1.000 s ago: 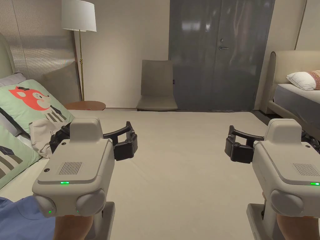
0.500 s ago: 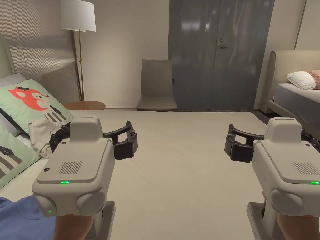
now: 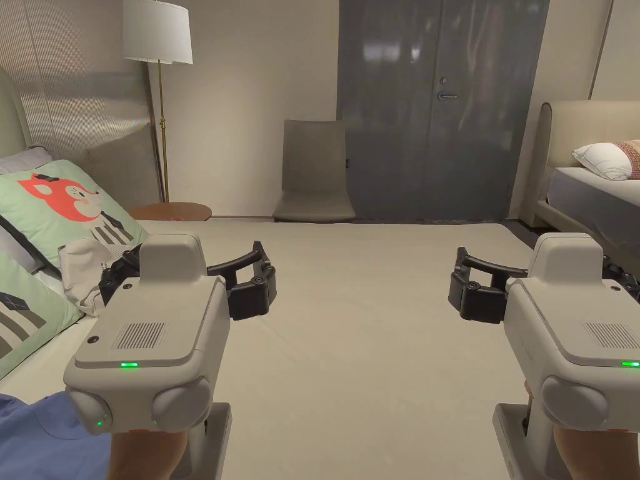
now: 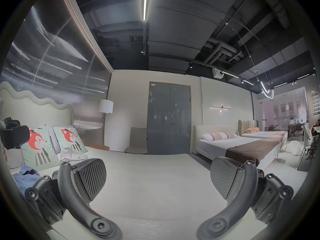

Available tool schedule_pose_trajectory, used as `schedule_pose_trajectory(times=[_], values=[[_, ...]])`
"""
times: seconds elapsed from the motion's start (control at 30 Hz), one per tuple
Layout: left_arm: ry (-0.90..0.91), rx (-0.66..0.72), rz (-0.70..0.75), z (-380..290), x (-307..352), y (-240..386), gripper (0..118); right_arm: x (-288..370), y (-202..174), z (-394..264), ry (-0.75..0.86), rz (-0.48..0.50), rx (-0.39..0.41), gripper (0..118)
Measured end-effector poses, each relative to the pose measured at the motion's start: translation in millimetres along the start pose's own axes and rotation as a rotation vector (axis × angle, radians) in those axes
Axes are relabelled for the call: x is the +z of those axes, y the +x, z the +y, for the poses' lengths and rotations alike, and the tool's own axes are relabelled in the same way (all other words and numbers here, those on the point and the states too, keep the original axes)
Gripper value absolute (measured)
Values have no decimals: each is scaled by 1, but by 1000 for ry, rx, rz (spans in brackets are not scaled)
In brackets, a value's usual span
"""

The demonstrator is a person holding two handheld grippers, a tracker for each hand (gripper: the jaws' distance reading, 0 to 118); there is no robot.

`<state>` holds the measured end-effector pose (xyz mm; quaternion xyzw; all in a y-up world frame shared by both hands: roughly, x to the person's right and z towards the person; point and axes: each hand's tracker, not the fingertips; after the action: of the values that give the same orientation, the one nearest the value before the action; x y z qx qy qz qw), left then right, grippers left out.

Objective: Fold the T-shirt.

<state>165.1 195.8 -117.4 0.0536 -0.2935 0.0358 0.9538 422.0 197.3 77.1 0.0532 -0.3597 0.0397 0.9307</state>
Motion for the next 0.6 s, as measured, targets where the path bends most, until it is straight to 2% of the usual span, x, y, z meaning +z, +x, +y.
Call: schedule_pose_trajectory(times=[0.6], values=[[4,-7,-2,1,2,3,111,2,0,-3,-8,7,-4,118]])
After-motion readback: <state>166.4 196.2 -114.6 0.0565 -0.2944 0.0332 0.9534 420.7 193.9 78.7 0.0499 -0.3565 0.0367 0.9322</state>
